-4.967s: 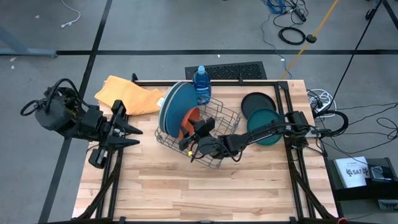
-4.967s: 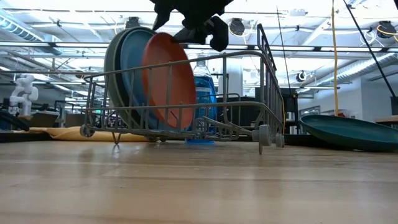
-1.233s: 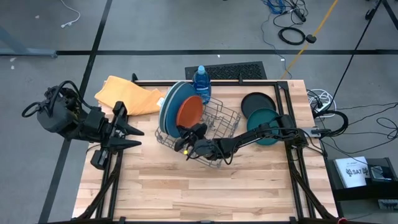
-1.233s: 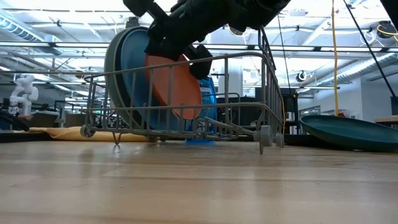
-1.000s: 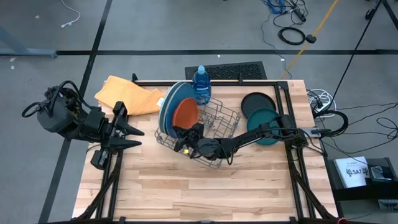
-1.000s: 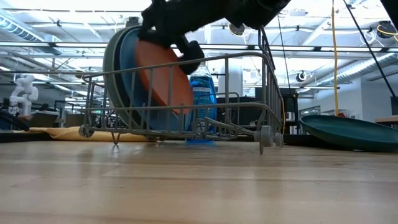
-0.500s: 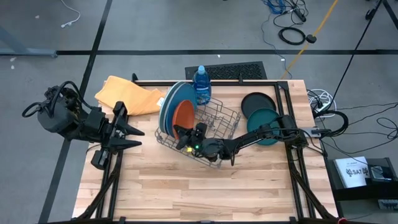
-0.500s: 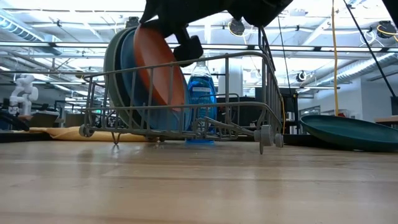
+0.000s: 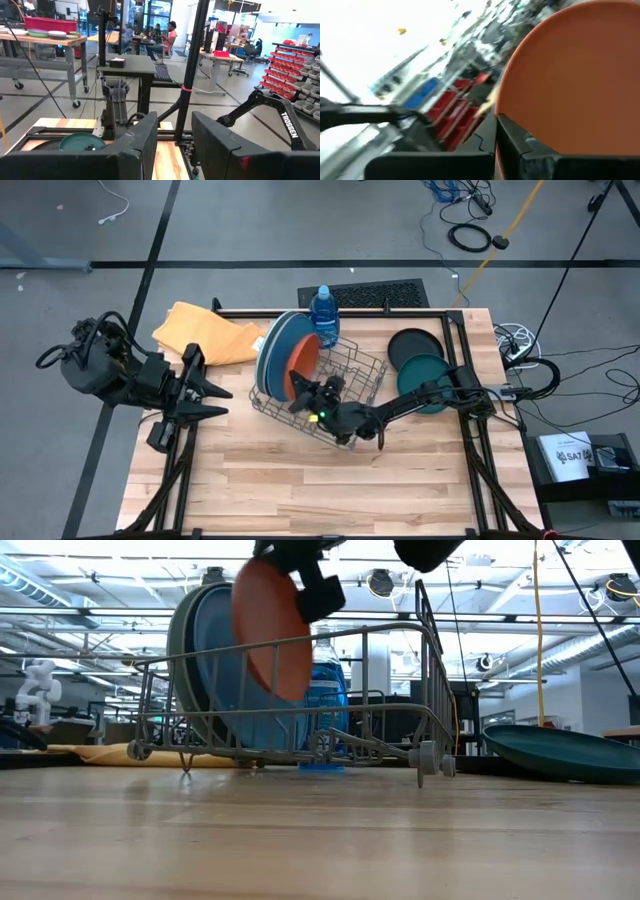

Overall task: Sort dishes
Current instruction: Put the orange plate into the dish rack, then put the dark green plate into the dish rack

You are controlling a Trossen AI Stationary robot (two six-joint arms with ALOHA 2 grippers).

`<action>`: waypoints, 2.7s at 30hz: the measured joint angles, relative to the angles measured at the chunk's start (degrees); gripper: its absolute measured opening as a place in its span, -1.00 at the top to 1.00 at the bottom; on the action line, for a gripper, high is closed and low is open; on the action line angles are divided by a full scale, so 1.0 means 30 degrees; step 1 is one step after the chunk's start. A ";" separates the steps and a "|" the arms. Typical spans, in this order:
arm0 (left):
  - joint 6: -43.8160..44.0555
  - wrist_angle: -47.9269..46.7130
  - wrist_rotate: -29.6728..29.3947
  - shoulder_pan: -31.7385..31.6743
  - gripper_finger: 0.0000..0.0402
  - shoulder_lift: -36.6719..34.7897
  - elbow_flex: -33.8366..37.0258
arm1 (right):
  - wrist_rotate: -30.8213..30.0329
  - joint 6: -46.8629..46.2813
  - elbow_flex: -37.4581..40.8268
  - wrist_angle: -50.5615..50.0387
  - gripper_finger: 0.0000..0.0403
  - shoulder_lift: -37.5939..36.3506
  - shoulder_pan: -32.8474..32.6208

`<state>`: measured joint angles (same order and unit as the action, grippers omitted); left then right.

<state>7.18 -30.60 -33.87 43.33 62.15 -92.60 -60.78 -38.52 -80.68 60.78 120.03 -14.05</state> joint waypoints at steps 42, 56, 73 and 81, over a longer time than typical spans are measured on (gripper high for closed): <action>0.0309 -0.0025 -0.0310 0.0226 0.39 -0.0007 0.0000 | 0.2223 -0.3629 0.5268 0.8726 1.00 0.1021 0.0996; 0.0474 -0.0018 -0.0311 0.0226 0.39 -0.0007 0.0000 | 0.0712 -0.6392 0.5268 0.6201 1.00 0.1139 0.1101; 0.0383 0.0070 -0.0313 0.0226 0.39 -0.0007 0.0000 | 0.1460 -0.5310 0.5246 0.5528 0.39 0.1115 0.1043; 0.0364 0.0057 -0.0313 0.0219 0.39 -0.0007 0.0000 | 0.3112 -0.4150 0.5253 0.5894 -0.07 0.1125 0.1035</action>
<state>8.27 -30.43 -34.81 43.99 62.13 -92.60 -51.44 -50.97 -64.93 78.46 123.40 -10.94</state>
